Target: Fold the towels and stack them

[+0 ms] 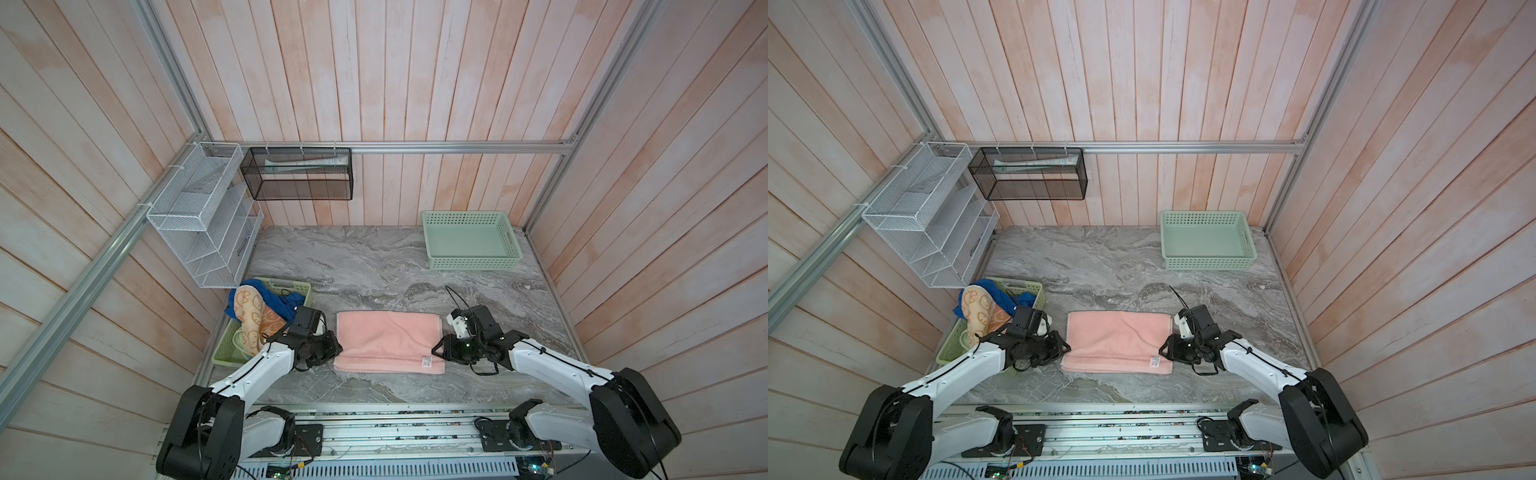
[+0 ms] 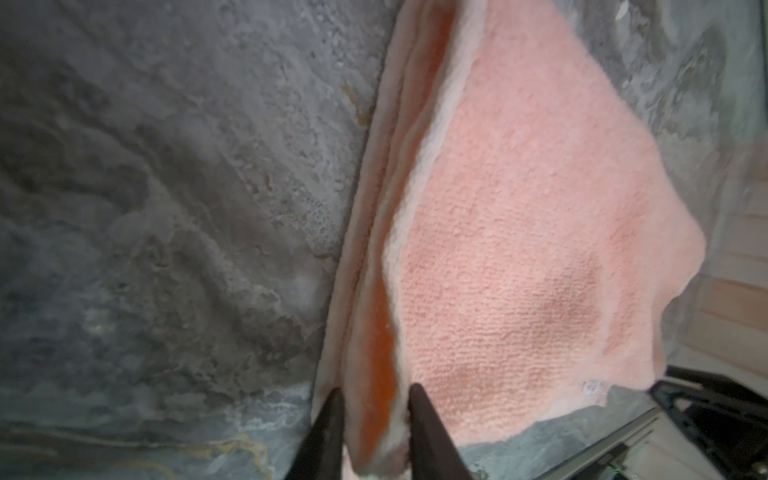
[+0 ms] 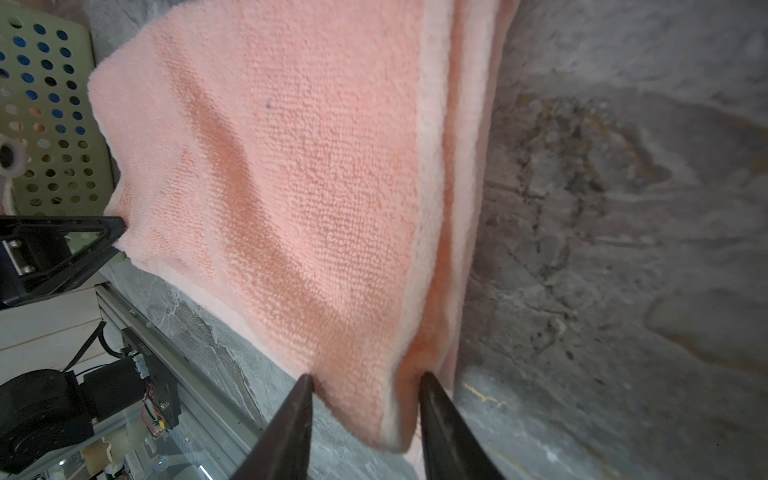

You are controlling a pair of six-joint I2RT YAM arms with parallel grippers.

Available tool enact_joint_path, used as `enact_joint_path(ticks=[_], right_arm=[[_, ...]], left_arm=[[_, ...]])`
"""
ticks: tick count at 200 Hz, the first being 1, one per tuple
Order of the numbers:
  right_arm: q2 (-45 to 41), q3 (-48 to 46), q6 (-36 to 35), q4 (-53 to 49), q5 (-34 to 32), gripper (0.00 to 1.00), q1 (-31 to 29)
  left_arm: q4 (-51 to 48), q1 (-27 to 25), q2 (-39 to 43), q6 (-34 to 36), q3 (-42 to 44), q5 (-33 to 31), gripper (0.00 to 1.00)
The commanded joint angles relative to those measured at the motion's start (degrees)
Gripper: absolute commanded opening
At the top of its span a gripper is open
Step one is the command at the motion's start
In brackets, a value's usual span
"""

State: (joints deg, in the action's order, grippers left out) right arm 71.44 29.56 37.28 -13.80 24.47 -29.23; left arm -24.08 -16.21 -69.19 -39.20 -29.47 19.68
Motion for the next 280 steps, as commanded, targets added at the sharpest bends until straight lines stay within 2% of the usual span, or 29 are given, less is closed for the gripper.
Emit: enact_joint_path(ticks=[1, 28, 40, 67, 75, 91, 151, 185, 223, 244, 280], right_arm=[[1.77, 2.98, -1.38, -1.43, 0.75, 0.36, -0.37], [1.86, 5.38, -2.7, -2.19, 0.05, 0.09, -0.38], [1.6, 6.44, -3.36, -2.74, -0.21, 0.0, -0.38], [1.29, 8.31, -4.57, -4.88, -0.43, 0.0, -0.39], [1.16, 8.49, -4.73, -5.18, -0.32, 0.0, -0.39], [0.65, 9.06, -4.76, -5.92, -0.17, 0.0, -0.37], [-6.39, 13.62, -4.16, -14.28, -0.55, 0.0, -0.32], [-12.43, 5.98, -0.66, -15.85, 1.21, 0.0, -0.39], [-11.26, -7.09, 2.48, -5.24, 7.77, 0.0, -0.28], [-8.45, -8.16, 2.09, -2.66, 7.73, 0.0, -0.22], [-5.4, -4.91, -1.44, -5.75, 5.17, 0.0, -0.18]], left_arm=[[0.76, -0.15, -0.62, 0.63, -2.33, 0.23, 0.16], [-1.53, -0.16, -0.08, 1.97, -4.12, -0.56, 0.0], [-2.34, -0.21, 0.53, 2.41, -4.66, -0.7, 0.0], [-4.08, -0.15, 1.07, 3.03, -6.0, -0.55, 0.03], [-4.22, -0.22, 1.08, 3.16, -6.19, -0.13, 0.0], [-4.9, -0.16, 1.8, 3.25, -7.04, 0.35, 0.0], [-14.77, -0.22, 6.39, 2.53, -13.02, -3.15, 0.0], [-19.28, -0.16, 8.34, -3.34, -8.99, -2.86, 0.0], [-16.39, -0.17, 4.39, -6.04, -2.19, -0.85, 0.0], [-13.62, -0.15, 1.78, -6.33, -0.55, -0.44, 0.0], [-13.71, -0.24, 0.96, -5.76, -0.75, -1.06, 0.0]])
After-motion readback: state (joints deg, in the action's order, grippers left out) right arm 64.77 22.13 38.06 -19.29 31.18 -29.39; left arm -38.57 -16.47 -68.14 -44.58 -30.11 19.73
